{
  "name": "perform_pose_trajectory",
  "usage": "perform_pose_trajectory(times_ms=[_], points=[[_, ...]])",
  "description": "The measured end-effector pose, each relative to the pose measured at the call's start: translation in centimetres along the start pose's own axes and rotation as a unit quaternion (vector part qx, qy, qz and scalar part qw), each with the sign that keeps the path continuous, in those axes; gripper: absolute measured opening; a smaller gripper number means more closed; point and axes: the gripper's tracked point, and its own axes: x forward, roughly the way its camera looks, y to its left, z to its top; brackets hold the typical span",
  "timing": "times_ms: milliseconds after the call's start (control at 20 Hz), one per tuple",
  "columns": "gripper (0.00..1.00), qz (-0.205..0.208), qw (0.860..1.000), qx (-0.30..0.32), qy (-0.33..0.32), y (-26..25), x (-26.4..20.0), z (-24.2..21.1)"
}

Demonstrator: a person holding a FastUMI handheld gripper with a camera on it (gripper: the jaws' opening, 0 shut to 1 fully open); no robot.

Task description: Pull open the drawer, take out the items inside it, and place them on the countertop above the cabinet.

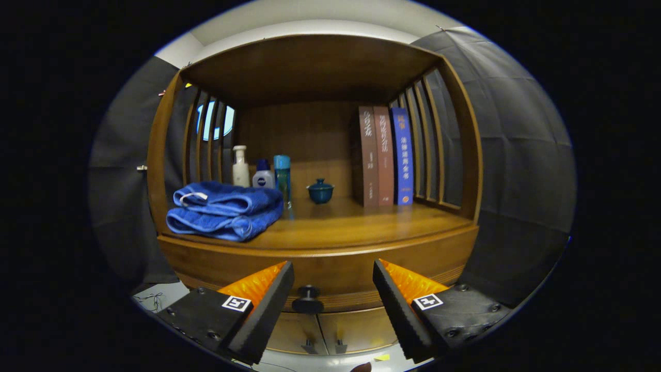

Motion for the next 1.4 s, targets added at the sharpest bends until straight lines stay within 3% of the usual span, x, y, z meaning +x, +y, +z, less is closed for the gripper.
perform_pose_trajectory(times_ms=[200, 400, 600, 650, 1400], points=[[0.98, 0.005, 1.0, 0.002, 0.023, 1.0, 1.3, -4.1], [0.52, 0.014, 1.0, 0.002, 0.026, 2.0, 1.8, -5.3], [0.39, 0.011, 0.999, -0.013, 0.031, 1.9, 1.5, -5.3], [0.3, 0.012, 0.999, -0.011, 0.033, 1.9, 0.7, -4.9], [0.3, 0.018, 0.999, 0.016, 0.049, 0.8, -10.7, -5.9]])
